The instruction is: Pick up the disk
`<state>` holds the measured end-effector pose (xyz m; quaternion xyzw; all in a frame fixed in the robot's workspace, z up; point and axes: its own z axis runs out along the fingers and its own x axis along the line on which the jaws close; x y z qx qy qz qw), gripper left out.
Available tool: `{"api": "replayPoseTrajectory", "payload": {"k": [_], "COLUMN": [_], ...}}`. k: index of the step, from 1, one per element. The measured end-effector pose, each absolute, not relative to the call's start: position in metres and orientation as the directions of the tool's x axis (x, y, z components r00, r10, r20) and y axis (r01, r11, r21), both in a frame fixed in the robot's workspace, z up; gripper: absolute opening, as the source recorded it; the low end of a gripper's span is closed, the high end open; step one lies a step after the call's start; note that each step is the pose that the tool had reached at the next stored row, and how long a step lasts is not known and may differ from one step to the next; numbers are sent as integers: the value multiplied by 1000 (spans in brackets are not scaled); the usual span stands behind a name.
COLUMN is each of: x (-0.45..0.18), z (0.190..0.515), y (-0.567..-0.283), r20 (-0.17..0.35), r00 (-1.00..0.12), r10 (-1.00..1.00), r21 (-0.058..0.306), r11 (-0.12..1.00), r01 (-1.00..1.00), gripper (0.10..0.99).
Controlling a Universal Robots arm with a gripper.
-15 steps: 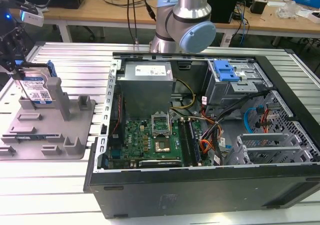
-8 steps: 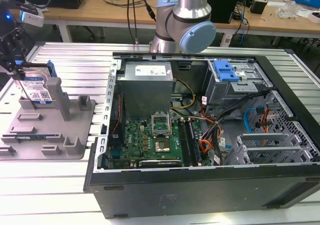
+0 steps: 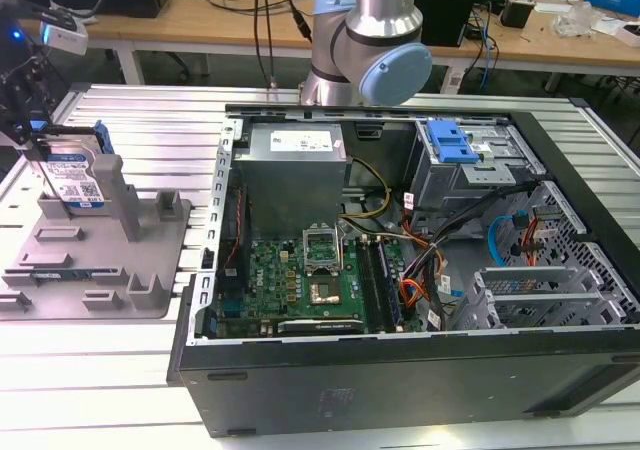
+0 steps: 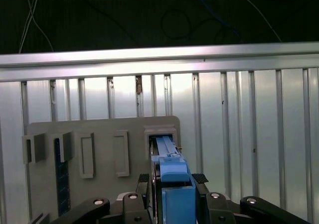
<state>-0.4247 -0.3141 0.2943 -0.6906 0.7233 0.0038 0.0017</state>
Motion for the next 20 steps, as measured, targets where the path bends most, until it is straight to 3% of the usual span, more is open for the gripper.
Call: {"api": "replayPoseTrajectory", "payload": {"k": [7, 8, 9, 20], "x": [-425, -425, -425, -425], "z": [293, 293, 293, 293], "y": [-314, -314, -314, -314], "r20": [-7, -7, -7, -7], "r00": [-46, -46, -46, -46], "r10": [-999, -999, -999, -999], "r21": [3, 3, 3, 3], "r11": [46, 46, 46, 46], "r01": [-999, -999, -999, -999], "gripper": [439, 376, 369, 369]}}
